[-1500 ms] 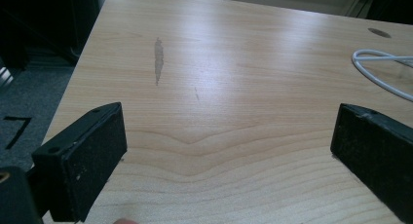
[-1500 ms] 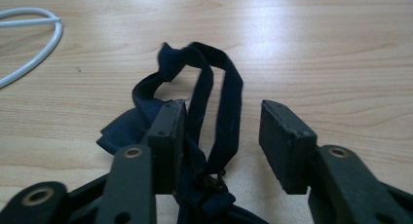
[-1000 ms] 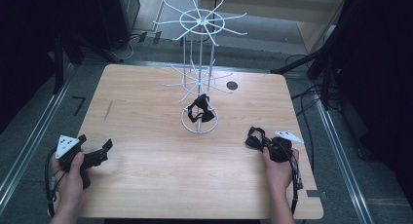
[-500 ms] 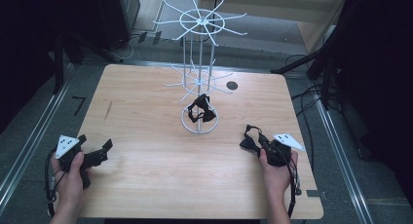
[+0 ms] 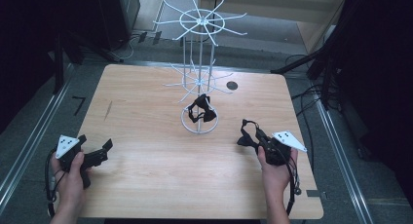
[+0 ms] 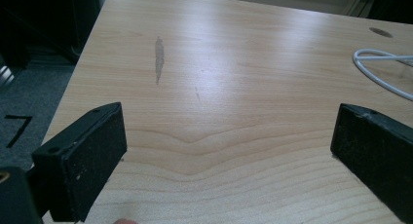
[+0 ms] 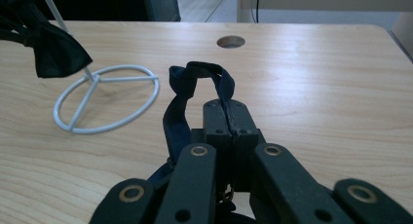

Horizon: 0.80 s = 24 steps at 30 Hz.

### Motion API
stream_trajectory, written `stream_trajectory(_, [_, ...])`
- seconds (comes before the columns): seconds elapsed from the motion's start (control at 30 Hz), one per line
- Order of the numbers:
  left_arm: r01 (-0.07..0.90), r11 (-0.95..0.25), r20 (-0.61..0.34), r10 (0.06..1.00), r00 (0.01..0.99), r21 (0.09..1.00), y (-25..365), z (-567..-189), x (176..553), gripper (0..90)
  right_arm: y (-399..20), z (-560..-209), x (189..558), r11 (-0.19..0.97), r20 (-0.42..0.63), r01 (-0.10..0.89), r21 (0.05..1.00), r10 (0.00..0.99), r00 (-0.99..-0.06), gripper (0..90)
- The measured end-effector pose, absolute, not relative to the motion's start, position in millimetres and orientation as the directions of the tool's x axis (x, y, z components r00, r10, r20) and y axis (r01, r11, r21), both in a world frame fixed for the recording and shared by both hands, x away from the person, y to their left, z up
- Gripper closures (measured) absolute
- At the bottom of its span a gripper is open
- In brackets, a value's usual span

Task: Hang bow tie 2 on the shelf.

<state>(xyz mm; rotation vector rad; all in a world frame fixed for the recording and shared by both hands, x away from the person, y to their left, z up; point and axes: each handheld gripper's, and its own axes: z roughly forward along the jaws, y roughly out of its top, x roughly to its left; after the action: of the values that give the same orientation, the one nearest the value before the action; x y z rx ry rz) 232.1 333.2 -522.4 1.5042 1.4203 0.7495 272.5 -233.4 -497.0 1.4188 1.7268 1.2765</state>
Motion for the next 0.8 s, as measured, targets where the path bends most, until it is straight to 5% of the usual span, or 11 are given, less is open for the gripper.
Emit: stream_trajectory(0.8, [0.428,0.073,-0.154,0.976,0.157,0.901,333.3,-522.4,232.1,0.2,-220.6,-464.5,267.7,-0.004,0.117,0.335,0.942,0.941,-0.318,90.0])
